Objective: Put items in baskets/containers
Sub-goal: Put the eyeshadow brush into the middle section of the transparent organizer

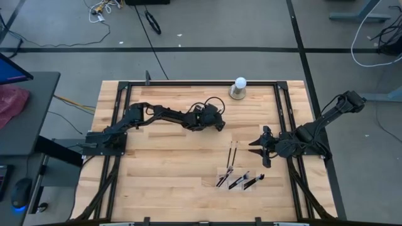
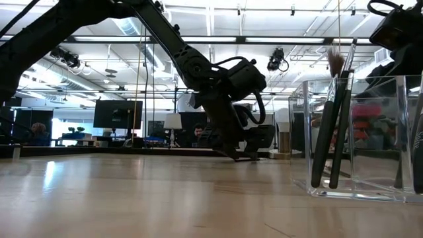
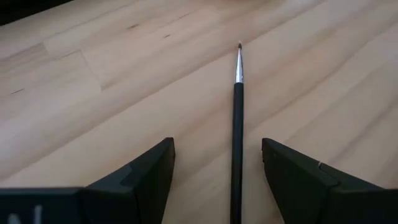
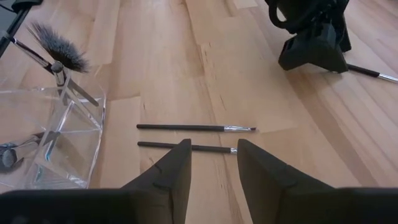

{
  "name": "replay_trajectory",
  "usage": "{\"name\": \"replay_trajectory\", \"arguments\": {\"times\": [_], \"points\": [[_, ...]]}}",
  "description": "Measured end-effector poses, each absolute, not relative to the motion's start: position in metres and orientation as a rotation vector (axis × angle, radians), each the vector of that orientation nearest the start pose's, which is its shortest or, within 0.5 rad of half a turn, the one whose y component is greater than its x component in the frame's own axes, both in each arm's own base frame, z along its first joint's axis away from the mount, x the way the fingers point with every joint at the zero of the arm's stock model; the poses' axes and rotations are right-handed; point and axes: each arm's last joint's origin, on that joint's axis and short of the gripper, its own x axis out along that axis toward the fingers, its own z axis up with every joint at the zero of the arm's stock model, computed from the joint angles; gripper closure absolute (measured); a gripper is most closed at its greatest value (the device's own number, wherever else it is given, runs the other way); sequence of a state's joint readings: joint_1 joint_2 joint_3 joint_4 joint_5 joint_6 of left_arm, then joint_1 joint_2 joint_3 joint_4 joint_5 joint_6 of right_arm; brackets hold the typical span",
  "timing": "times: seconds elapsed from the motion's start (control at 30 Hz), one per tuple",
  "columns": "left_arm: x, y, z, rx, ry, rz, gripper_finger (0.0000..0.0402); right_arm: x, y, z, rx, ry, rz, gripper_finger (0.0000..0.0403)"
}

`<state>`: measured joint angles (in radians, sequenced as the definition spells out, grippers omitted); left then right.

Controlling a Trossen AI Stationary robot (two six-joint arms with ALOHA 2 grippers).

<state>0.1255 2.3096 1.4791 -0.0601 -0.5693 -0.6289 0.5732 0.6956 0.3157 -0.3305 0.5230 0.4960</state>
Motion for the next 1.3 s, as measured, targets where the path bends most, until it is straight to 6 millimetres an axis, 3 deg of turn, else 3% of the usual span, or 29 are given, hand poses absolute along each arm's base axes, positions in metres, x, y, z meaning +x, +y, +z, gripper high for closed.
{"name": "replay_trajectory", "arguments": {"times": [0.57, 1.1, 1.3], "points": [[0.464, 0.101, 0.091, -0.368, 0.613, 0.761, 0.017, 0.123, 0.062, 0.177, 0.111, 0.596, -0.101, 0.0272], [0.464, 0.102, 0.075, -0.28, 0.705, 0.661, 0.0291, 0.123, 0.063, 0.177, 0.116, 0.604, -0.085, 0.0272], [0.466, 0.097, 0.07, -0.251, 0.744, 0.588, 0.0354, 0.123, 0.063, 0.177, 0.12, 0.61, -0.072, 0.0272]]}}
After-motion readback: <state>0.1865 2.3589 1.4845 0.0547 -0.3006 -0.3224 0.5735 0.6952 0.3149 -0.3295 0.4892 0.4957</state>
